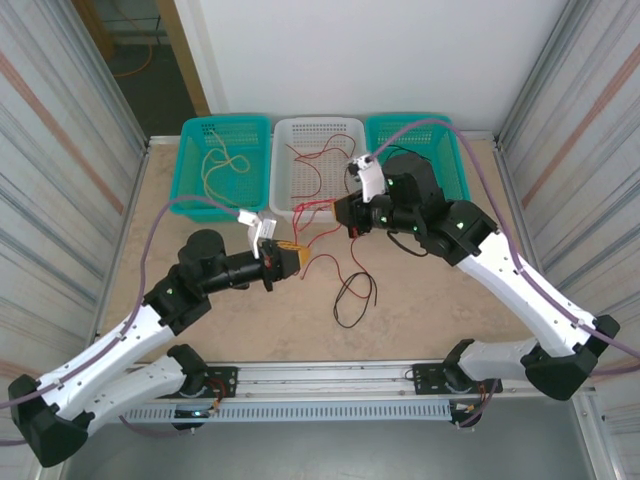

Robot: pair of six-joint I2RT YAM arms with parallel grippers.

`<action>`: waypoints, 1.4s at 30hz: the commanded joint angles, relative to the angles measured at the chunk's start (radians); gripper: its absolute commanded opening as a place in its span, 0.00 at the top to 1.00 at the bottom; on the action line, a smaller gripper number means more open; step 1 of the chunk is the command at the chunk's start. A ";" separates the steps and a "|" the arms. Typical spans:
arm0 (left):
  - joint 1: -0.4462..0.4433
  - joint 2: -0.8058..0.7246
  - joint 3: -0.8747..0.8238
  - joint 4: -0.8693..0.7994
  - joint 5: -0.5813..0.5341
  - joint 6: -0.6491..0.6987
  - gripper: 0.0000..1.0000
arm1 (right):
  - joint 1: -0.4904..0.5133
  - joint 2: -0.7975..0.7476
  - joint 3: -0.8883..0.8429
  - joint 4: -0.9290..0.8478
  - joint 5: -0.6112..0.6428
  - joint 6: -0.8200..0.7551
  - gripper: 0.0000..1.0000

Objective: Untangle the cables

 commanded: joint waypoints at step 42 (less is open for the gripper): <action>0.359 0.524 0.716 -0.150 -0.153 -0.100 1.00 | -0.369 -0.087 0.021 -0.127 0.096 0.184 0.43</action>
